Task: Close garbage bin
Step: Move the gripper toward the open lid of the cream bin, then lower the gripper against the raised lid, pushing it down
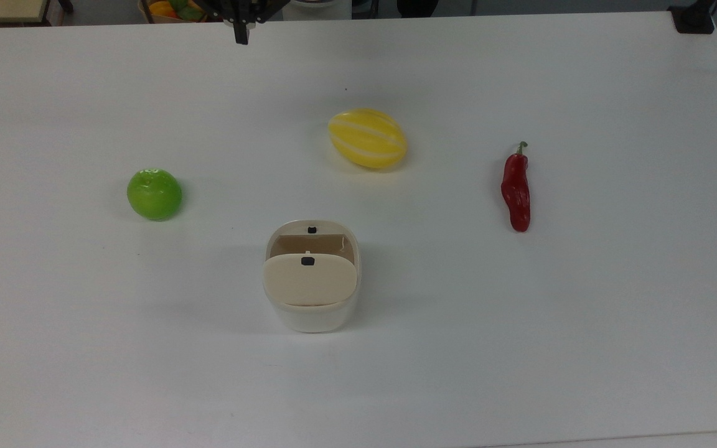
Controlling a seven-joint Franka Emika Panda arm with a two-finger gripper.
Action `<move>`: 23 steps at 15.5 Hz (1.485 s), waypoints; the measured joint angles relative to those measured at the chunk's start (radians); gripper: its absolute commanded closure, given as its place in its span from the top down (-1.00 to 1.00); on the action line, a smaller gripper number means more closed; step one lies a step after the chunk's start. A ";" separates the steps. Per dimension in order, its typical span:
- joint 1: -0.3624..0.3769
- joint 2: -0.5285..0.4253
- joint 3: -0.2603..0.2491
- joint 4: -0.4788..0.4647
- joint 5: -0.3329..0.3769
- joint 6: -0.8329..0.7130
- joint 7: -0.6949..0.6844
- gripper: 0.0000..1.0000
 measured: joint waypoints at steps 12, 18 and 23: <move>0.003 0.126 0.004 0.002 0.074 0.641 0.000 -1.00; 0.018 0.235 0.017 0.010 0.075 1.010 0.002 -1.00; 0.041 0.341 0.019 0.036 0.075 1.240 0.002 -1.00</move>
